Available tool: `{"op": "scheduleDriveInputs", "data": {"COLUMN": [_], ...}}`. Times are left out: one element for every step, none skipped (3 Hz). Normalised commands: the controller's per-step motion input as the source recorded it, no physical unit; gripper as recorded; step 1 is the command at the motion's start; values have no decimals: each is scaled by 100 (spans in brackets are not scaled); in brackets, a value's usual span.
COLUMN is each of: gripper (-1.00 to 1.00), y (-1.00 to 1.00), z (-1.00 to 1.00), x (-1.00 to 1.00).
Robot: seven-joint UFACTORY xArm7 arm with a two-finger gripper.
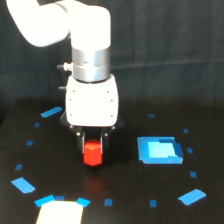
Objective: Pick up the red object from the table
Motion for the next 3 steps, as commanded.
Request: {"op": "scheduleDriveInputs", "data": {"gripper": [-46, -82, -100], "y": [-18, -31, -47], "z": [100, 100, 100], "x": [47, 86, 55]}}
